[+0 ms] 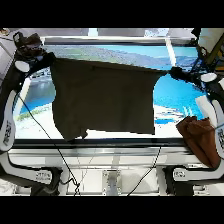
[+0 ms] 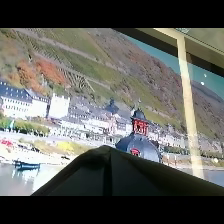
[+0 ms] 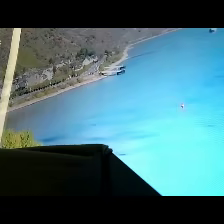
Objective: Fold the shirts.
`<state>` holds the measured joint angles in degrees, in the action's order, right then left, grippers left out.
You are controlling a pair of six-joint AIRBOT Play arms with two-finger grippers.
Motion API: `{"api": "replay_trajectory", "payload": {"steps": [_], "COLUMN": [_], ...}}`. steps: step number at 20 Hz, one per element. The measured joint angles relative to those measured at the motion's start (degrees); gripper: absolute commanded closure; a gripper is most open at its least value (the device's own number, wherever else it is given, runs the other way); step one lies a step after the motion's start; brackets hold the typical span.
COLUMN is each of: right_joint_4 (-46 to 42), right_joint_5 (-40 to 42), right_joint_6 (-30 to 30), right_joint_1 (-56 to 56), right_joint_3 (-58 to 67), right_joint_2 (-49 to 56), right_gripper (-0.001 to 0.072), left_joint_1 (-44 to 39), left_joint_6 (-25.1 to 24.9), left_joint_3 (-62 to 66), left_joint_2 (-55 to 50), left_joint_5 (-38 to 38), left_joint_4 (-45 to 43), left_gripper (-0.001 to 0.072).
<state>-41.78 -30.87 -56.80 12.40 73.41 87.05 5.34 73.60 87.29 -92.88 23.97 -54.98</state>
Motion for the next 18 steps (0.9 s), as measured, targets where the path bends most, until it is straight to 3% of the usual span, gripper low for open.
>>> {"api": "replay_trajectory", "payload": {"steps": [11,14,18], "right_joint_4": [-0.6,-5.4,-13.3], "right_joint_5": [3.4,1.4,-5.7], "right_joint_6": [1.2,-2.5,-7.4], "right_joint_1": [-3.3,-2.9,-2.1], "right_joint_3": [4.2,4.2,4.3], "right_joint_2": [6.5,6.1,4.7], "right_gripper": [0.0687,0.0687,0.0687], "left_joint_1": [-1.8,-0.9,0.9], "left_joint_6": [-1.4,0.5,5.3], "left_joint_3": [4.5,4.6,4.6], "left_joint_2": [-6.1,-5.9,-4.8], "left_joint_5": [0.5,4.7,15.8], "left_joint_4": [-1.4,-6.1,-16.5], "left_gripper": [0.0698,0.0699,0.0698]}}
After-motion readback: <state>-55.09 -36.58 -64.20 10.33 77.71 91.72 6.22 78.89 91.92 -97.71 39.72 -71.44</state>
